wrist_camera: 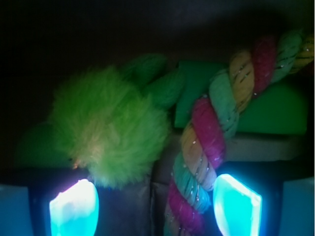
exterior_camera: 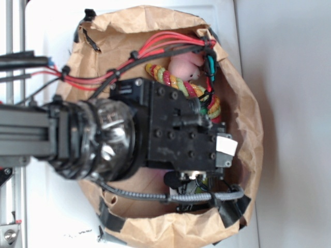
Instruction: Grab the multicolored rope.
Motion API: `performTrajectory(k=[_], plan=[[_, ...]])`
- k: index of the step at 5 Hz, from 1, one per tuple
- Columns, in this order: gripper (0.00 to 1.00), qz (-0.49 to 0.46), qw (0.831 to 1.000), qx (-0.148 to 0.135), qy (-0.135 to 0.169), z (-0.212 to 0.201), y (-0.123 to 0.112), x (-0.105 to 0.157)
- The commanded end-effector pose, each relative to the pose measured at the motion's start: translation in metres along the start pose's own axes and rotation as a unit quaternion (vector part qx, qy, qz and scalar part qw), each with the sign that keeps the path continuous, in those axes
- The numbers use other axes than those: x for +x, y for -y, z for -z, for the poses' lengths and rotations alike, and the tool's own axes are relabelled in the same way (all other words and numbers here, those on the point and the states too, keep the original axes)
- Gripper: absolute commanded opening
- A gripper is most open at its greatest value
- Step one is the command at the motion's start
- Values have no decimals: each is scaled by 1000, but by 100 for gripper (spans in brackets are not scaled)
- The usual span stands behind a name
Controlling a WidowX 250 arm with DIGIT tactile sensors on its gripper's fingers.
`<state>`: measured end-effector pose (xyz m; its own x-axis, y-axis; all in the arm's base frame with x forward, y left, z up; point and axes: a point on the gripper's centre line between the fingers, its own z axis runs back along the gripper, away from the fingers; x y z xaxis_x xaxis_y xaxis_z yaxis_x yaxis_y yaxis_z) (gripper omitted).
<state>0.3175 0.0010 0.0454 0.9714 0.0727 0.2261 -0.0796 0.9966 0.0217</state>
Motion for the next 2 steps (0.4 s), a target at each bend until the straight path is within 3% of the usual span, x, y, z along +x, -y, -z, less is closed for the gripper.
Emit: performTrajectory(k=[1, 2], plan=[[100, -25, 999, 11, 22, -9, -6, 8], [0, -38, 999, 15, 21, -10, -7, 6]])
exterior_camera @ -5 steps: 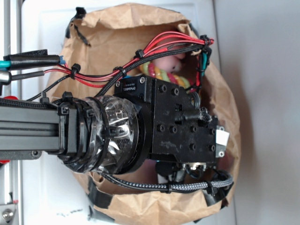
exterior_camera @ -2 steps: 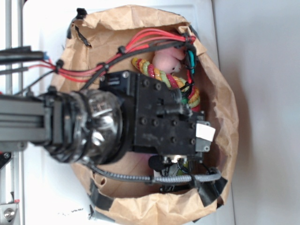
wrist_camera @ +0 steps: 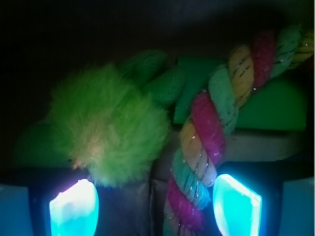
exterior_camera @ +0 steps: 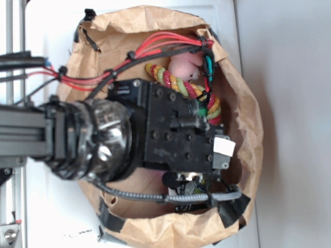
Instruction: Grab the multicolored rope.
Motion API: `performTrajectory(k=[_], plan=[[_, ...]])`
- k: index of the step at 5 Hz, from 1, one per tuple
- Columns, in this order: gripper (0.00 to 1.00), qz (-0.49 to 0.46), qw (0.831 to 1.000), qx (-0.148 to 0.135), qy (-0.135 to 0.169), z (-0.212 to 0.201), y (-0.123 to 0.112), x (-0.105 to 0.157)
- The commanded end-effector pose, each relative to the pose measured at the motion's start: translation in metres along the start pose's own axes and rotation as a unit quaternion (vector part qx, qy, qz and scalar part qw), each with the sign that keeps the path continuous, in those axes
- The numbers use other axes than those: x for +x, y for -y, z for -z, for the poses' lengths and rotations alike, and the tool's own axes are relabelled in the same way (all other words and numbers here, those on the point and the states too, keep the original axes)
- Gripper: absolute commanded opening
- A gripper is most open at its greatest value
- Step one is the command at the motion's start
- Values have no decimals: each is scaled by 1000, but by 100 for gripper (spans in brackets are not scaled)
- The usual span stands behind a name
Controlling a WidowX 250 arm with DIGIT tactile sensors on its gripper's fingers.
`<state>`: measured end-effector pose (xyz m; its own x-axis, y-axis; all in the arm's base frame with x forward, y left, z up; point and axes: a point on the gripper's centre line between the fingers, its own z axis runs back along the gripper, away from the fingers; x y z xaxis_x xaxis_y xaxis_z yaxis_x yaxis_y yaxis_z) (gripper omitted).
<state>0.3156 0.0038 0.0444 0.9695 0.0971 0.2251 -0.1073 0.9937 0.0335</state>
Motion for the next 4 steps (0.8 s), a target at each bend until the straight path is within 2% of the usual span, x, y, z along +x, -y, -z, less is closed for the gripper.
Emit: performTrajectory(k=[1, 4], plan=[[0, -30, 999, 9, 30, -11, -5, 4], [0, -41, 998, 13, 37, -12, -6, 4]])
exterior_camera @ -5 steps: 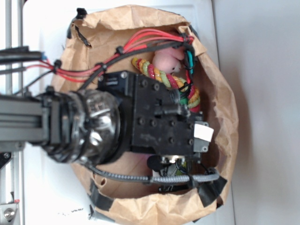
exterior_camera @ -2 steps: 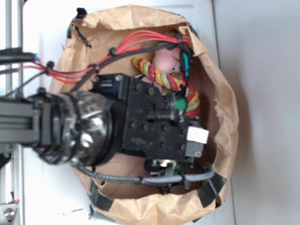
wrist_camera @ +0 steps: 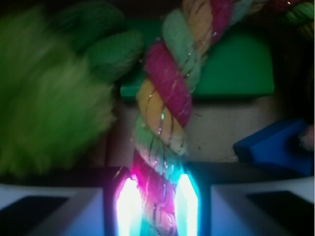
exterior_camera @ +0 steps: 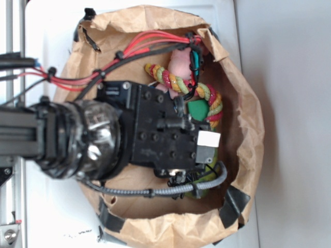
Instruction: Grab the multicolored rope.
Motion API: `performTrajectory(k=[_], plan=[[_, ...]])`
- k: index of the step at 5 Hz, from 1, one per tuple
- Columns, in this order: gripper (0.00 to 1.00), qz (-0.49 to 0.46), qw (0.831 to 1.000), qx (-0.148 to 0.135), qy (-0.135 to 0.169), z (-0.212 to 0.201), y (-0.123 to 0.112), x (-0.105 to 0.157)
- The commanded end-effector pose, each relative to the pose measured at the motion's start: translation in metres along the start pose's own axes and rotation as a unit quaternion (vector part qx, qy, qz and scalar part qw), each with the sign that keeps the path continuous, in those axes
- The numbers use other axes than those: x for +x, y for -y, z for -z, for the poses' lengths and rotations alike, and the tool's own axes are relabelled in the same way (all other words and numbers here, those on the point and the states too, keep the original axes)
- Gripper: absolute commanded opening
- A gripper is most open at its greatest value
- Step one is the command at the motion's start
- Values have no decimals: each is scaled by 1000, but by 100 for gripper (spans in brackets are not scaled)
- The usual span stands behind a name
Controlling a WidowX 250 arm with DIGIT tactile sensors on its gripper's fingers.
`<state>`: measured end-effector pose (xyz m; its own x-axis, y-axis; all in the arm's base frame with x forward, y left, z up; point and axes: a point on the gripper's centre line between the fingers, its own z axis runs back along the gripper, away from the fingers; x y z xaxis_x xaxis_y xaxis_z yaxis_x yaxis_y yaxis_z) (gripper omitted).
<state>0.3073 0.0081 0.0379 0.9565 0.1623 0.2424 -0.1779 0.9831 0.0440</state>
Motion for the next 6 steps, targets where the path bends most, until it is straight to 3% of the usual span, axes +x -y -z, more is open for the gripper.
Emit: performTrajectory(k=[1, 3, 4, 6], plan=[[0, -12, 1000, -2, 27, -17, 0, 15], [0, -45, 999, -17, 9, -66, -9, 30], [0, -61, 997, -47, -16, -105, -19, 46], [0, -64, 994, -91, -17, -164, -38, 52]])
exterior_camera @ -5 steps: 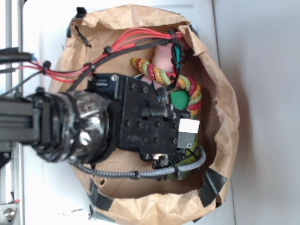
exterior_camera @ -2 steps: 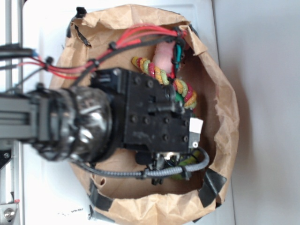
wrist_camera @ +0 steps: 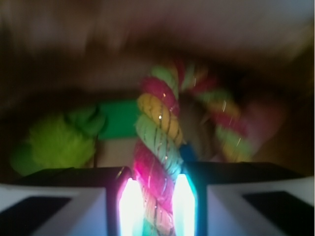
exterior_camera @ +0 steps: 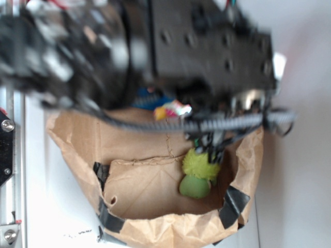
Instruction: Grab the multicolored rope.
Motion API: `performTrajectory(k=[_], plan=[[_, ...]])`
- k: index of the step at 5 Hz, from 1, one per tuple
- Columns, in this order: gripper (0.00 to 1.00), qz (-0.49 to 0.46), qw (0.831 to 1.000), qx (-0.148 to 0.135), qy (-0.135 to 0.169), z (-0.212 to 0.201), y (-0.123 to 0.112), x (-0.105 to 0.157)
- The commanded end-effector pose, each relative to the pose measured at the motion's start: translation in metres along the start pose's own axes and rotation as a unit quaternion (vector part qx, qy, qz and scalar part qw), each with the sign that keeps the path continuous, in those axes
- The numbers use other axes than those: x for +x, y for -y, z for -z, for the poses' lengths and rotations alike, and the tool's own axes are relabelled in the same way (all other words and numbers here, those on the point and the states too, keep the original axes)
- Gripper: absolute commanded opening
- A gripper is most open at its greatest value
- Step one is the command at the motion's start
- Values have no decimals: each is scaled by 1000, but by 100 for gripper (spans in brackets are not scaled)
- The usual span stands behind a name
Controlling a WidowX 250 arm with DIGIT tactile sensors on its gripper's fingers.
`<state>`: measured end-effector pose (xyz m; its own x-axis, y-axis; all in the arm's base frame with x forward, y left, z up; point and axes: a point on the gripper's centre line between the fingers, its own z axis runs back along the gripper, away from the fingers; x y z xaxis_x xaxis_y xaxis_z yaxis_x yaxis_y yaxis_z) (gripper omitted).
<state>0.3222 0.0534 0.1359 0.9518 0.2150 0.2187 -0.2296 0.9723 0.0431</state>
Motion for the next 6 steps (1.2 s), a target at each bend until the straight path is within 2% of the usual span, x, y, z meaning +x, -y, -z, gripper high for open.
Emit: performTrajectory(k=[1, 2, 3, 4, 6], plan=[[0, -20, 995, -91, 15, -89, 8, -11], [0, 12, 996, -85, 28, -99, 7, -33], [0, 52, 995, -79, 8, -113, 2, -50], [0, 56, 996, -75, 5, -115, 1, -51], [0, 59, 997, -47, 13, -94, 15, -47]])
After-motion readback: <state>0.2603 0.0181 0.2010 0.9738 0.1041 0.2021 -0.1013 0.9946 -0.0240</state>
